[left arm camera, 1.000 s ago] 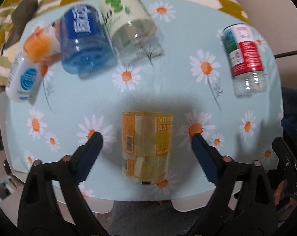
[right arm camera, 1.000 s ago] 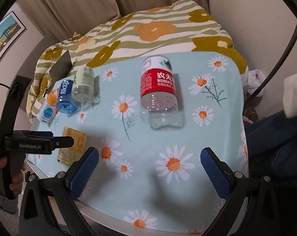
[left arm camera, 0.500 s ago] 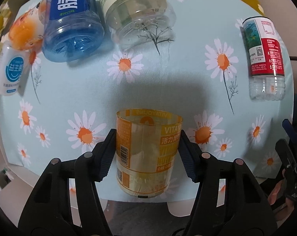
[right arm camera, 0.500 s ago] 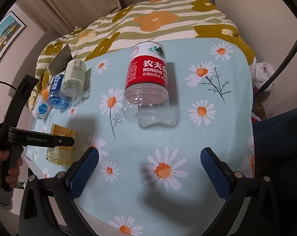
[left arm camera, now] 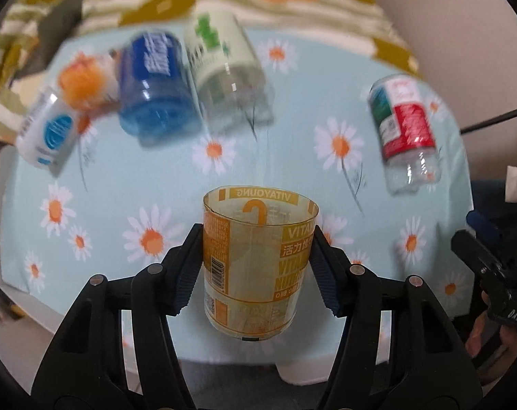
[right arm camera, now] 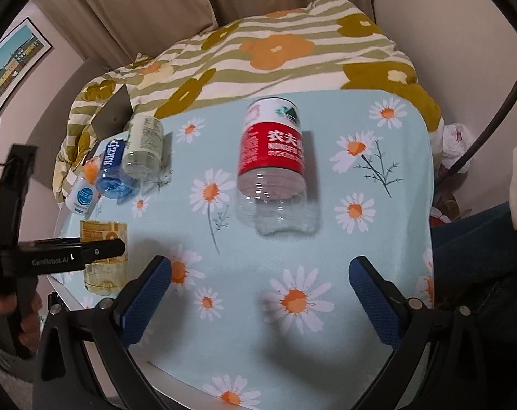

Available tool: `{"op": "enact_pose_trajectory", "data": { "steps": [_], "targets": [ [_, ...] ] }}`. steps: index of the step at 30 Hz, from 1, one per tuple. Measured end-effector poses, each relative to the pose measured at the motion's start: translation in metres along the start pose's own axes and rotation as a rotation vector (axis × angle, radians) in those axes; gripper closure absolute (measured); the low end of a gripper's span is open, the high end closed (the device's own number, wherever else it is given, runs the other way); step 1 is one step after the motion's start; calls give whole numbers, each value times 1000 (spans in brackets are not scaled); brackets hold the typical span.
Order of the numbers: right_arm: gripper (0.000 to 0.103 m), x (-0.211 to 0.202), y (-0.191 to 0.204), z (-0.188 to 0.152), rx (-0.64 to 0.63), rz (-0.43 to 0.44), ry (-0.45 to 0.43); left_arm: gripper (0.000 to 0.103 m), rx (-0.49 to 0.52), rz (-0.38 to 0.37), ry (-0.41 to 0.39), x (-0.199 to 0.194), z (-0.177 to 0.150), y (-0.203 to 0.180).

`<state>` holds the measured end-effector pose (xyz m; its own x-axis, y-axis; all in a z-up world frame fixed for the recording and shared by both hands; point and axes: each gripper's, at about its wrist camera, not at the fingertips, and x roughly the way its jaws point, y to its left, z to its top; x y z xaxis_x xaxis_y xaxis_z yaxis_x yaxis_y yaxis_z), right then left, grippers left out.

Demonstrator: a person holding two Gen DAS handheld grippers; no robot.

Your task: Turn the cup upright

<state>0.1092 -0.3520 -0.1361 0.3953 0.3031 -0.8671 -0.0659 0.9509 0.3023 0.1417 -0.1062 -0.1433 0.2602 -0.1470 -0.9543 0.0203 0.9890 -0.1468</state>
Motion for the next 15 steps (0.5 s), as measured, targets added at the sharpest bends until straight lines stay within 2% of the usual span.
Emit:
{"op": "enact_pose_trajectory", "data": {
  "steps": [2, 8, 11, 15],
  "targets": [
    [0, 3, 5, 0, -2, 1, -5, 39, -5, -11, -116, -8, -13, 4],
    [0, 12, 21, -4, -7, -4, -46, 39, 29, 4, -382, -11, -33, 10],
    [0, 12, 33, -8, -79, -44, -74, 39, 42, 18, -495, -4, -42, 9],
    [0, 10, 45, -16, -153, -92, -128, 39, 52, 24, -577, 5, -49, 10]
  ]
}}
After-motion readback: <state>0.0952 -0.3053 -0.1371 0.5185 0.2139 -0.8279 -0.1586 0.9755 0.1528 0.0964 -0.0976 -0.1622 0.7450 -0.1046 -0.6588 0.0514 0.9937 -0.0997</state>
